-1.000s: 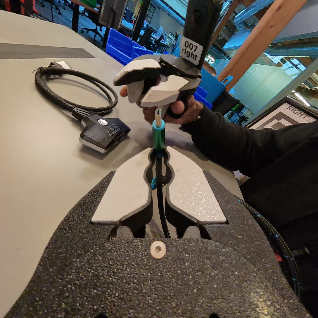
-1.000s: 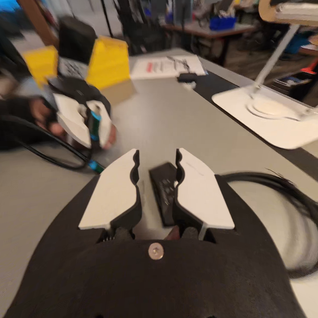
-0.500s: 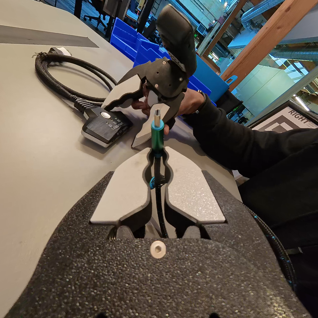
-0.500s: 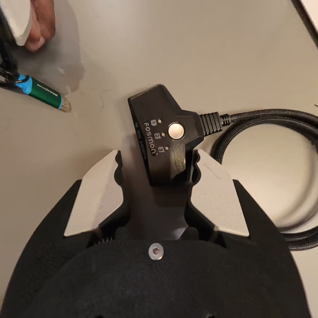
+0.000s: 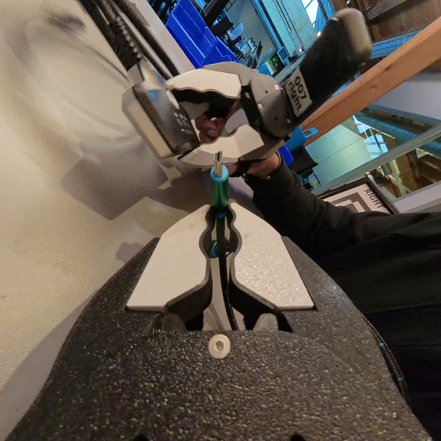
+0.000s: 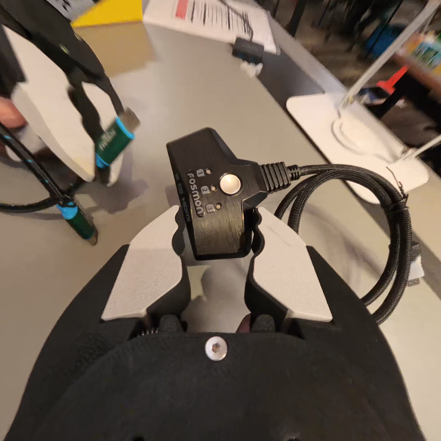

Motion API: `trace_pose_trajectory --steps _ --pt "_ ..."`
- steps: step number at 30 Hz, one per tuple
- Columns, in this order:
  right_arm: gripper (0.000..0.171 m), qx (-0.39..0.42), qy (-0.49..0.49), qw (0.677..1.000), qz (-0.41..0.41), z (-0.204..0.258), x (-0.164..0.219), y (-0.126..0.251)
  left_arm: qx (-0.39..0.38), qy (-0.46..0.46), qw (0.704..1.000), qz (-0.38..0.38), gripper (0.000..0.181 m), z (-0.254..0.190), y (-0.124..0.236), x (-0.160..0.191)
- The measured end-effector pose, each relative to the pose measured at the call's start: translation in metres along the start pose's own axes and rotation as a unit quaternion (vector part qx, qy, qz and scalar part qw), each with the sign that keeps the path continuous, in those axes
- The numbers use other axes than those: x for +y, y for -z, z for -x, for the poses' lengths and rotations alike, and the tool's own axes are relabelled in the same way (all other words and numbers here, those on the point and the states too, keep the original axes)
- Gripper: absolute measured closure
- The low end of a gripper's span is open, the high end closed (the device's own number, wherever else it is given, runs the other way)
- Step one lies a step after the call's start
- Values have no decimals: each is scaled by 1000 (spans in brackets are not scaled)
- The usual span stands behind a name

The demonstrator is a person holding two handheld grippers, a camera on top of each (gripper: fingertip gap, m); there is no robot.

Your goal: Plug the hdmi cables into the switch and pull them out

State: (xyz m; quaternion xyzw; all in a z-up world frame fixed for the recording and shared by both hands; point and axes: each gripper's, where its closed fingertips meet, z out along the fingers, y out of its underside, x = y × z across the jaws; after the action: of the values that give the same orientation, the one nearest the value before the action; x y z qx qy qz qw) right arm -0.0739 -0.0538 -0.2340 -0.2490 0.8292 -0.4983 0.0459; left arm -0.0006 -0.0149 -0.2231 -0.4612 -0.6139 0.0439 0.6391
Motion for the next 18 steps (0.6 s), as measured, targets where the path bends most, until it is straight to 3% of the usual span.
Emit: trace_pose_trajectory --steps 8,18 --pt "116 101 120 986 -59 5 -32 5 17 53 998 18 172 -1 -2 9" --pt "116 111 172 977 -52 16 -38 8 18 61 998 19 172 0 -3 10"
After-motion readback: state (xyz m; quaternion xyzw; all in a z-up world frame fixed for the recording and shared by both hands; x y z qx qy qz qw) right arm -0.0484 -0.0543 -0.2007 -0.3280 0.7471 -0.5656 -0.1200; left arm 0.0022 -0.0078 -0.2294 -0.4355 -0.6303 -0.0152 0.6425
